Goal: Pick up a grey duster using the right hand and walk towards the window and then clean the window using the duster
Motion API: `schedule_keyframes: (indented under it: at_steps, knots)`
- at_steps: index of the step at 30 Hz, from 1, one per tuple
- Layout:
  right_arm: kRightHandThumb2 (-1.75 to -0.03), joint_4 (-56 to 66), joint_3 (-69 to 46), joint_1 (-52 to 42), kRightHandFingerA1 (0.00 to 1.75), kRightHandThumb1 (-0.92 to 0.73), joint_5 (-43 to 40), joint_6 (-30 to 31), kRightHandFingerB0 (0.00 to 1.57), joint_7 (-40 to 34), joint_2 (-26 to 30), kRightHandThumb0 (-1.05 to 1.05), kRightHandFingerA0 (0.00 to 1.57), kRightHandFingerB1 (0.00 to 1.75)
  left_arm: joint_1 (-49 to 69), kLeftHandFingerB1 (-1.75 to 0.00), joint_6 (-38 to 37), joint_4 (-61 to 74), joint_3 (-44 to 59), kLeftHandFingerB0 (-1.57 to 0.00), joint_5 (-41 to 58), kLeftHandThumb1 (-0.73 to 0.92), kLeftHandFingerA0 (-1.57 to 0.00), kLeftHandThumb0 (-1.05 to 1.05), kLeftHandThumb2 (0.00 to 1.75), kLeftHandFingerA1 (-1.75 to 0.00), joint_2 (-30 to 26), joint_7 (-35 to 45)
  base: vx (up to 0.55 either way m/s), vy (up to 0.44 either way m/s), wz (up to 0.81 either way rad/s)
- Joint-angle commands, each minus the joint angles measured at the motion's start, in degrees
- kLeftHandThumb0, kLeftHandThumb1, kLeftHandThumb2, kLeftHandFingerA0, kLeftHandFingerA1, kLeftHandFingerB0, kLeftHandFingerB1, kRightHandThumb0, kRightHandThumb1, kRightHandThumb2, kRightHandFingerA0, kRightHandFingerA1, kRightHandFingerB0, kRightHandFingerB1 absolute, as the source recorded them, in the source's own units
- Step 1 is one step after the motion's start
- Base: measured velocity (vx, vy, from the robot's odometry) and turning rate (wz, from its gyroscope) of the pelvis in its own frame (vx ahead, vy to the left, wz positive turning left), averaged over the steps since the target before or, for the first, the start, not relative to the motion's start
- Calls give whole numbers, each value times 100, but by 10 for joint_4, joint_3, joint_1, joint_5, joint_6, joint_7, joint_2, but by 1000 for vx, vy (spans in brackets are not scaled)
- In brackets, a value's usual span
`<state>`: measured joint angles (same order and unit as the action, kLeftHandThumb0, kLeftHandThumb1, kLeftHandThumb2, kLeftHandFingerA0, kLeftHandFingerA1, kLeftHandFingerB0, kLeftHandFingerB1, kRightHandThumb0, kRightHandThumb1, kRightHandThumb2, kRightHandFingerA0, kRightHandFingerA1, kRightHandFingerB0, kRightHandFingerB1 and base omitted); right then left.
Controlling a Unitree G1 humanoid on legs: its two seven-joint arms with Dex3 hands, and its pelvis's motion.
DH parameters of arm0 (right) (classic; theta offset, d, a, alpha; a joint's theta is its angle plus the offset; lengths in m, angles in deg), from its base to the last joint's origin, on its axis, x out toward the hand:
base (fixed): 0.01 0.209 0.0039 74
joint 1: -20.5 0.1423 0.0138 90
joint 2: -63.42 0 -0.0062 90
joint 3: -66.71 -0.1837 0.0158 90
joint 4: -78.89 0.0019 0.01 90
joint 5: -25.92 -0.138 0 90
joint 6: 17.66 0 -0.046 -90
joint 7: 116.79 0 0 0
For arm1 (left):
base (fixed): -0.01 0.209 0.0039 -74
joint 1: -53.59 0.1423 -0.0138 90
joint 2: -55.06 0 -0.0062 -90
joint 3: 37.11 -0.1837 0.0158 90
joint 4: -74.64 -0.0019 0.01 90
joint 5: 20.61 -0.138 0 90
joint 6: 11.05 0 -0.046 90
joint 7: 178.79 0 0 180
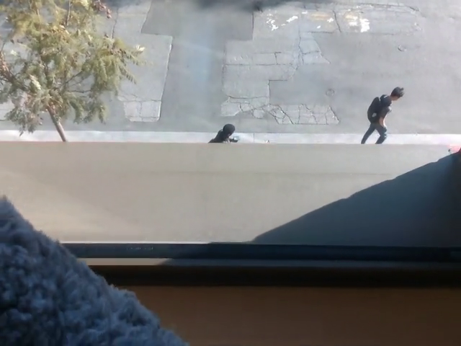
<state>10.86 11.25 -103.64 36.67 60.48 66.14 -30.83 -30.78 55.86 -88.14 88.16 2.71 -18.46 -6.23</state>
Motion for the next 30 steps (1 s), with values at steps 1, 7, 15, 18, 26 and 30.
schedule_keyframes:
  at_steps: [1, 7, 15, 18, 26, 30]
  knots:
    - [-128, 7, 13, -7, 127, -63, 4, -13, 125, 2, -8, -20, 121, 128, 5, -101, -19, 1, 1, -94, -4, 53, -107, -15, 99, -119, -12, -6, 220, 308, -1]
    - [-128, 7, 9, -3, 127, -64, 4, -11, 124, 6, -8, -20, 121, 128, 5, -101, -22, 5, 3, -94, 1, 54, -110, -12, 105, -116, -10, 3, 69, 130, 4]
    - [-129, 2, 7, 2, 127, -64, -4, -11, 124, 17, -5, -20, 121, 128, 5, -100, -15, 0, 10, -94, 7, 55, -110, -15, 98, -118, -9, 10, 88, -7, 1]
    - [-129, 1, 6, 6, 127, -65, -4, -9, 124, 19, -6, -20, 121, 128, 6, -101, -19, 0, 10, -93, 4, 55, -109, -15, 99, -119, -9, 11, 137, -8, 2]
    - [-137, -2, -25, 62, 175, -45, -32, 51, 88, 47, -14, -35, 105, 175, 5, -101, -19, 4, 6, -90, 1, 61, -102, -16, 86, -123, -9, 4, 75, -10, 1]
    - [-138, -3, -59, 119, 175, -39, -105, 170, 100, 82, -42, -35, 111, 165, 6, -100, -17, 1, 12, -94, 6, 55, -109, -13, 100, -119, -8, 3, 0, 0, 0]
